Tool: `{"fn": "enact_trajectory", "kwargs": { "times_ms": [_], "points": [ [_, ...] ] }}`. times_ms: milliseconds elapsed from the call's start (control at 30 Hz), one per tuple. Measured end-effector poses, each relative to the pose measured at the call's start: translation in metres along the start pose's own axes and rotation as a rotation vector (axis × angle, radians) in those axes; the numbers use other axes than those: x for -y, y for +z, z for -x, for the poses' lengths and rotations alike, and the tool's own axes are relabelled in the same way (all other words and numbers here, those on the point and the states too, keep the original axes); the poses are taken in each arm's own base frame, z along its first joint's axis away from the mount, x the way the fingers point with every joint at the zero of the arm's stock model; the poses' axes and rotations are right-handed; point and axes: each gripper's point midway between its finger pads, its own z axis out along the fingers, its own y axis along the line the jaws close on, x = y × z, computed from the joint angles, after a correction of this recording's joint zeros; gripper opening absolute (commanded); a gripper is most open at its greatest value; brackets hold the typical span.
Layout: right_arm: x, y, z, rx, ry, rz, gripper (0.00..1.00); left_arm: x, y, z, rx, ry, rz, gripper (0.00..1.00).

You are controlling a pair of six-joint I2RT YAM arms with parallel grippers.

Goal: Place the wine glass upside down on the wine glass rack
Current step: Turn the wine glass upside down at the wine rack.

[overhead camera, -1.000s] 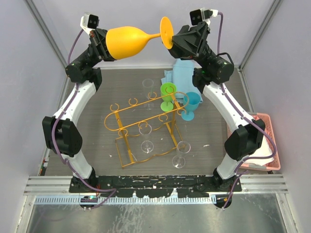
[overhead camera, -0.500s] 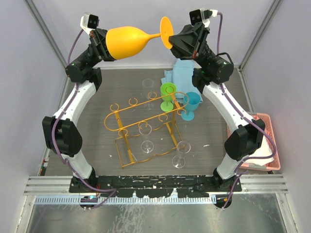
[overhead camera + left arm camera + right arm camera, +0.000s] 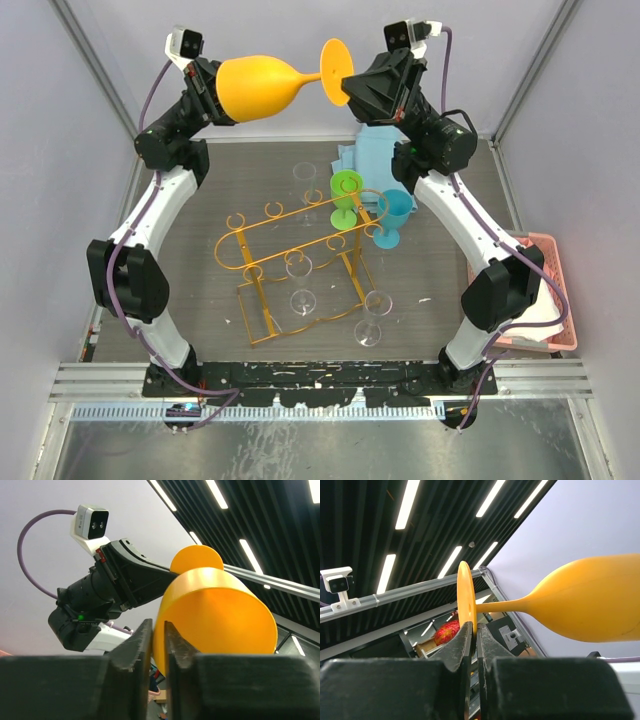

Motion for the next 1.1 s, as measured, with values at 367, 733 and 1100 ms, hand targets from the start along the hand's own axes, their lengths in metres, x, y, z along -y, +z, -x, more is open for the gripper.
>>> {"fn": "enact_trajectory", "kwargs": {
  "times_ms": [367, 733, 1100],
  "points": [
    [-0.001, 0.0, 0.002, 0.009, -0.001, 0.002, 0.01, -0.001, -0.001, 0.0, 0.0, -0.004, 0.001, 0.49],
    [0.0, -0.001, 0.003, 0.013, -0.002, 0.003, 0.0, -0.005, -0.013, 0.011, 0.031, 0.01, 0.032, 0.57],
    [0.0, -0.004, 0.011, 0.031, -0.007, -0.033, 0.01, 0.0, -0.043, 0.035, 0.093, 0.073, 0.098, 0.58]
  ]
}}
